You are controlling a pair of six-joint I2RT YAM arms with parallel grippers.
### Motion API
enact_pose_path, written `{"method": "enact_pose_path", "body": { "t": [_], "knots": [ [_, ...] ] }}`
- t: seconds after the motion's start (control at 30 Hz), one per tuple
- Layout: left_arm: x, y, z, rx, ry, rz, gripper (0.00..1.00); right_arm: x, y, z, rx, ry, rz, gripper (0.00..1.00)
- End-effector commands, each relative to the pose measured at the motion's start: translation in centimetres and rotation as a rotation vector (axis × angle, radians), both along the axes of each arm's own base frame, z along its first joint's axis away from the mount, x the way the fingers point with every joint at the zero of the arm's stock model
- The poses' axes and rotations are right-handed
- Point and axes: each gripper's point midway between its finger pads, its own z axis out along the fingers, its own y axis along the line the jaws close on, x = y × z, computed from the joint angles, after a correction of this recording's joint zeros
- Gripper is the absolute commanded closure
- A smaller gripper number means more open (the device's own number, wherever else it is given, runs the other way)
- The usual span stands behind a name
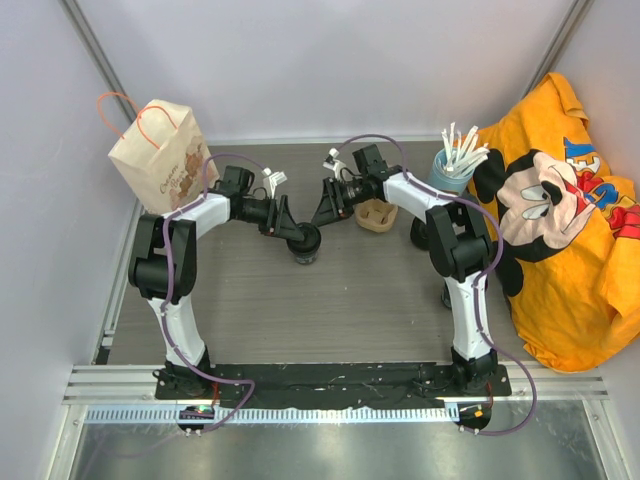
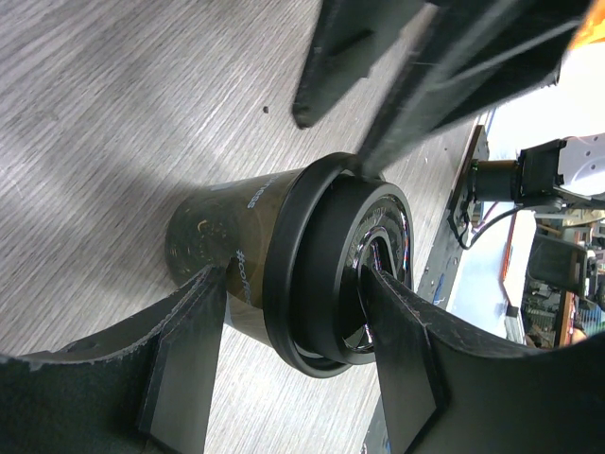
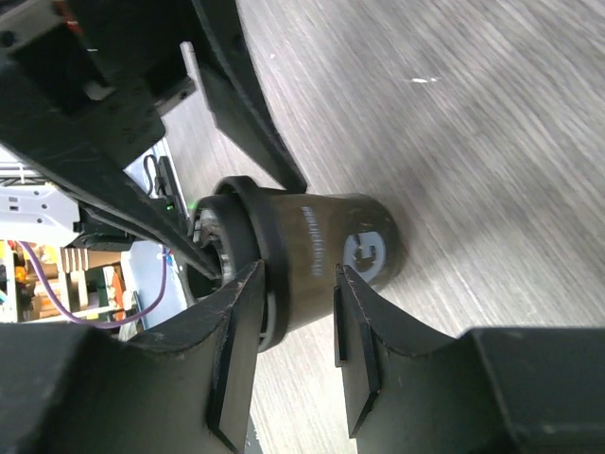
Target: Pack the takeout coffee
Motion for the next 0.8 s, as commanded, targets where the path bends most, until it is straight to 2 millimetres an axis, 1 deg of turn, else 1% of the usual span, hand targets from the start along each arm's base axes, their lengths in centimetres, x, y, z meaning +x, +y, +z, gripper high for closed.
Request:
{"method": "enact_pose_path", "body": {
  "t": [0.0, 0.17, 0.3, 0.4, 0.43, 0.5, 0.57, 0.67, 0.77],
  "knots": [
    [-0.2, 1.9, -5.6, 0.204, 0.031, 0.038, 0.57, -1.1, 1.0, -0.1, 0.031, 0.01, 0.049, 0.58],
    [-0.2, 1.9, -5.7, 0.204, 0.032, 0.038, 0.58, -1.7, 1.3, 0.2, 0.037, 0.01, 0.066, 0.58],
    [-0.2, 1.9, -5.6, 0.204, 0.029, 0.038, 0.58, -1.6, 1.4, 0.3, 0.034, 0.001, 0.063, 0.58],
    [-0.2, 1.9, -5.6, 0.207, 0.031, 0.04, 0.58, -1.6, 1.4, -0.5, 0.006, -0.007, 0.057, 0.59],
    [-0.2, 1.9, -5.7, 0.211, 0.03, 0.041, 0.59, -1.7, 1.4, -0.8, -0.003, -0.004, 0.058, 0.6],
    [-0.1, 2.0, -5.8, 0.217, 0.032, 0.043, 0.59, -1.9, 1.3, -1.9, -0.032, 0.005, 0.058, 0.62],
    [-0.2, 2.1, -6.0, 0.233, 0.034, 0.043, 0.6, -2.0, 1.3, -2.6, -0.052, 0.006, 0.055, 0.64],
    [-0.2, 2.1, -6.0, 0.243, 0.034, 0.042, 0.62, -2.2, 0.9, -3.8, -0.107, -0.003, 0.051, 0.66],
    [-0.2, 2.1, -6.2, 0.254, 0.032, 0.04, 0.63, -2.5, 0.6, -4.4, -0.146, -0.013, 0.059, 0.66]
  ]
}}
